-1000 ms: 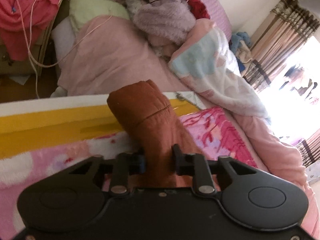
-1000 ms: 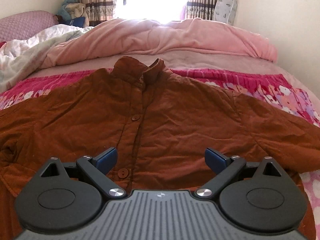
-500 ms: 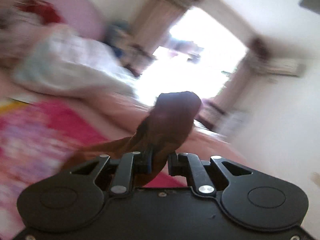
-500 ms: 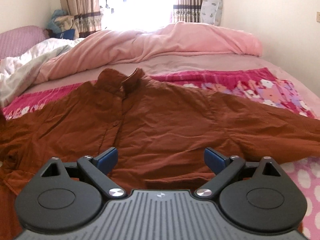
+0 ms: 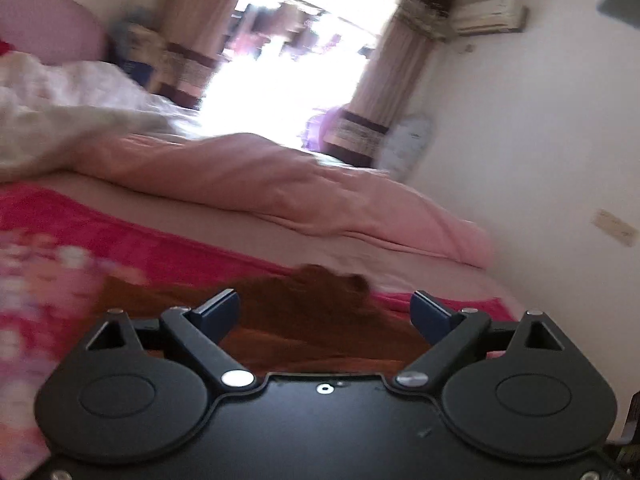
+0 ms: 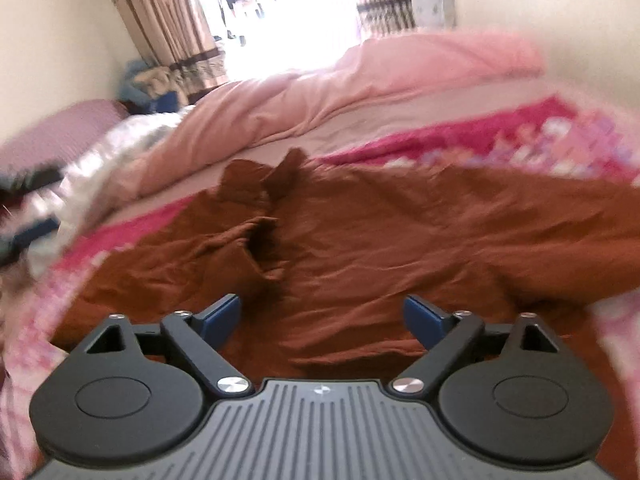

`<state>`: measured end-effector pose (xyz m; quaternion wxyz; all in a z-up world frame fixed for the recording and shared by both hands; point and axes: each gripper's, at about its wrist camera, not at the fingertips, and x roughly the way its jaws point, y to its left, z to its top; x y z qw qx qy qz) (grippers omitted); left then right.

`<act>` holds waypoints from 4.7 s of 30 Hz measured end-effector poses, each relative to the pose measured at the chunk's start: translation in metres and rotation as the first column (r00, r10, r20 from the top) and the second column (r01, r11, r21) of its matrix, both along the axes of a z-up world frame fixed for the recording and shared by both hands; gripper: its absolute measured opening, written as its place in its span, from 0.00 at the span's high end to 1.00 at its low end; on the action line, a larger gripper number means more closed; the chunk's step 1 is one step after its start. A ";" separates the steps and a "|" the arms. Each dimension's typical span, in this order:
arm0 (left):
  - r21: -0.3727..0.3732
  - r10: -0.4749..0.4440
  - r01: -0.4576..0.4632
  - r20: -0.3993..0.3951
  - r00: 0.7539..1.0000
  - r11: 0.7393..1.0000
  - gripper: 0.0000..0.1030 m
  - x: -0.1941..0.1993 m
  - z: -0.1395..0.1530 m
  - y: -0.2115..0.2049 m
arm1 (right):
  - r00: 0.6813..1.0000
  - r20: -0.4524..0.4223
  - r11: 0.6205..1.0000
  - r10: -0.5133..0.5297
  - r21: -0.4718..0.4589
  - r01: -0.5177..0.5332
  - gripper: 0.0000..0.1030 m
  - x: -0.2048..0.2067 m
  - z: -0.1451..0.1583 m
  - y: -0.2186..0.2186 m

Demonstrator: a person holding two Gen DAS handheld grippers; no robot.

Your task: Fold large clothes

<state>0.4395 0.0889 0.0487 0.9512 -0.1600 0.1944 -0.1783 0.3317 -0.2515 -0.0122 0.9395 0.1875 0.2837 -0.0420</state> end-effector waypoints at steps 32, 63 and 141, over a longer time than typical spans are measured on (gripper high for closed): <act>0.181 0.093 -0.049 -0.242 0.966 0.982 0.09 0.044 -0.086 0.012 | 0.998 -0.030 0.967 -0.057 0.246 0.063 0.56 0.063 -0.044 -0.022; 0.233 0.061 -0.009 -0.217 0.974 0.972 0.09 0.005 -0.077 -0.009 | 0.874 0.006 0.839 -0.486 0.284 0.465 0.49 -0.111 -0.044 -0.210; -0.135 -0.327 0.298 -0.342 0.881 0.945 0.88 0.054 -0.082 -0.154 | 0.948 0.027 0.835 -0.318 0.481 0.266 0.66 -0.055 -0.068 -0.174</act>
